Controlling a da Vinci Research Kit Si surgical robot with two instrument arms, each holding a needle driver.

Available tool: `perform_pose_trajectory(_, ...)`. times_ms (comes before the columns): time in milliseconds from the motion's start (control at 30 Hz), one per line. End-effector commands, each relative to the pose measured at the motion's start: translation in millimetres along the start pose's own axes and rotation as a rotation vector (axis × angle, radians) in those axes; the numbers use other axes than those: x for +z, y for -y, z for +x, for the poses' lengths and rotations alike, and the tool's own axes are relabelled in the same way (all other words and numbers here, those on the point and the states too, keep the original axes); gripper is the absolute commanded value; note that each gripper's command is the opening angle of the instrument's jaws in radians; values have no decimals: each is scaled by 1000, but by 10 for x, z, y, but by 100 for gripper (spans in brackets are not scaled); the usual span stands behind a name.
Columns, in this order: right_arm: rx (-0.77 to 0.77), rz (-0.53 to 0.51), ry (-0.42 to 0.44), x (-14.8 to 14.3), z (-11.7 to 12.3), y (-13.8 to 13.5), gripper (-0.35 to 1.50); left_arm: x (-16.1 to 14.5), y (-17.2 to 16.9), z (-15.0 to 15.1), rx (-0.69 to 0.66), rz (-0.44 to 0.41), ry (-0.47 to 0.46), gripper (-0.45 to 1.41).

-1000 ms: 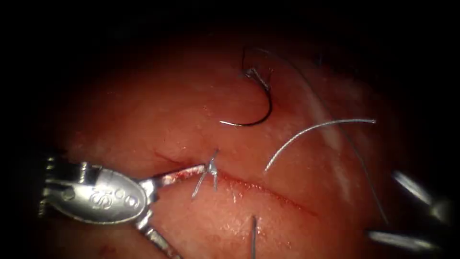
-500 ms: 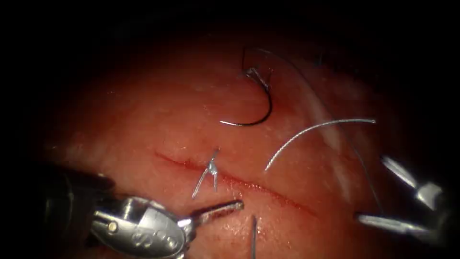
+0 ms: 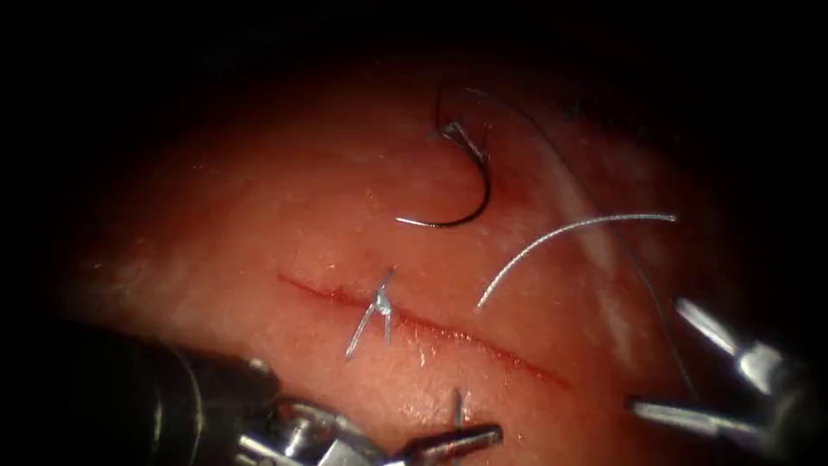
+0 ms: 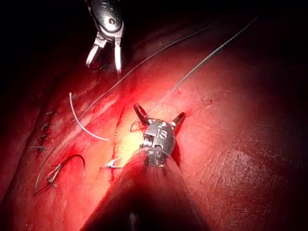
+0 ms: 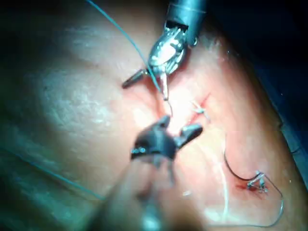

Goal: Wound Closure

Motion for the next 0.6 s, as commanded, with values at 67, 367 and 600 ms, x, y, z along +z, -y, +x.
perform_pose_trajectory(67,-1,-4,0,9,1,9,136,8,1,-3,7,-1,-3,73)
perform_pose_trajectory(367,-1,-1,-5,11,3,14,136,-10,32,1,-26,30,-49,-45)
perform_pose_trajectory(600,-91,67,-13,43,-8,11,130,-12,54,-10,-31,36,-53,-45)
